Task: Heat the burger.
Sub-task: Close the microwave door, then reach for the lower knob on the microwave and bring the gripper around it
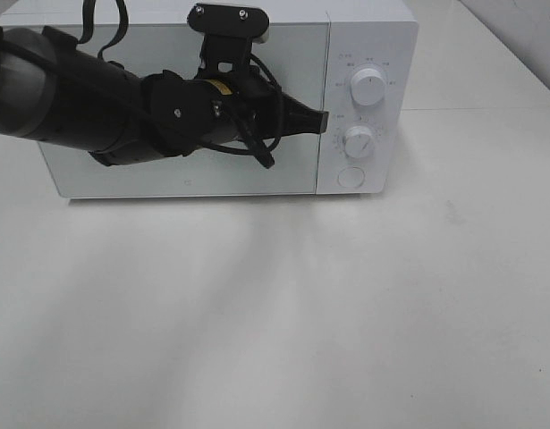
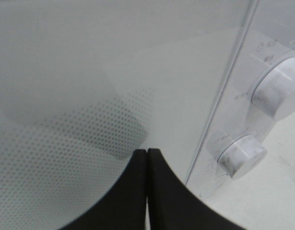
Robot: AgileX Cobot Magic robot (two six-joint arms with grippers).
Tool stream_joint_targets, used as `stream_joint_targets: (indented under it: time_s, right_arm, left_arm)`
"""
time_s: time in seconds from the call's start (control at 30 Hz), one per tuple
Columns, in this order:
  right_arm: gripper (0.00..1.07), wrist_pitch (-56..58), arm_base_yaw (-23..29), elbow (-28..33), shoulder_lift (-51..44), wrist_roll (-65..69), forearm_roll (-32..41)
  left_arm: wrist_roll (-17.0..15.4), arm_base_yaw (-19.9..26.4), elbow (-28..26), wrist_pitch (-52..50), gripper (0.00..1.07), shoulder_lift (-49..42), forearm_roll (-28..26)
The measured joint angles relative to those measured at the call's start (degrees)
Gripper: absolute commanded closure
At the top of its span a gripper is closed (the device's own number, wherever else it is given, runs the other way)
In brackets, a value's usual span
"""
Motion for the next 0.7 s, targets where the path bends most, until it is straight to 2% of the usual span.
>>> stream_joint_targets:
  time_s: [0.17, 0.27, 0.3, 0.33, 0.37, 0.4, 0.43, 0.47, 0.5, 0.53, 0.57, 0.6, 0.67, 0.7]
  right_arm:
    - [0.32, 0.0, 0.0, 0.0, 0.0, 0.0, 0.0]
    - [0.32, 0.0, 0.0, 0.0, 0.0, 0.0, 0.0]
    - [0.32, 0.0, 0.0, 0.0, 0.0, 0.0, 0.0]
    - [0.32, 0.0, 0.0, 0.0, 0.0, 0.0, 0.0]
    - [0.32, 0.0, 0.0, 0.0, 0.0, 0.0, 0.0]
    - [0.32, 0.0, 0.0, 0.0, 0.0, 0.0, 0.0]
    - [0.32, 0.0, 0.0, 0.0, 0.0, 0.0, 0.0]
    - [0.32, 0.0, 0.0, 0.0, 0.0, 0.0, 0.0]
    - [0.32, 0.0, 0.0, 0.0, 0.0, 0.0, 0.0]
    - [0.32, 0.0, 0.0, 0.0, 0.0, 0.0, 0.0]
    - [0.32, 0.0, 0.0, 0.0, 0.0, 0.0, 0.0]
    - [0.32, 0.0, 0.0, 0.0, 0.0, 0.0, 0.0]
    - [0.32, 0.0, 0.0, 0.0, 0.0, 0.0, 0.0]
    - [0.32, 0.0, 0.0, 0.0, 0.0, 0.0, 0.0]
  left_arm:
    - [0.11, 0.92, 0.0, 4.24, 1.07, -0.74, -0.69]
    - [0.23, 1.72, -0.11, 7.79, 1.01, -1.78, -1.55]
    - [0.23, 2.29, -0.4, 10.83, 0.87, -2.69, -1.72]
    - [0.23, 2.52, -0.57, 12.61, 0.78, -3.15, -1.72]
    - [0.23, 2.52, -0.57, 12.61, 0.78, -3.15, -1.72]
    - [0.23, 2.75, -0.63, 15.93, 0.59, -4.24, -1.66]
    - [0.23, 2.81, -0.63, 18.11, 0.5, -4.87, -1.55]
    - [0.23, 2.81, -0.63, 18.11, 0.5, -4.87, -1.55]
    - [0.29, 2.81, -0.63, 22.06, 0.35, -5.9, -1.38]
    - [0.29, 2.81, -0.63, 24.35, 0.3, -6.3, -1.26]
    - [0.29, 2.81, -0.63, 24.35, 0.3, -6.3, -1.26]
    - [0.29, 2.81, -0.63, 29.45, 0.24, -6.93, -1.15]
    - [0.29, 2.81, -0.63, 31.68, 0.23, -7.28, -0.92]
    - [0.29, 2.81, -0.63, 37.53, 0.23, -7.85, 0.06]
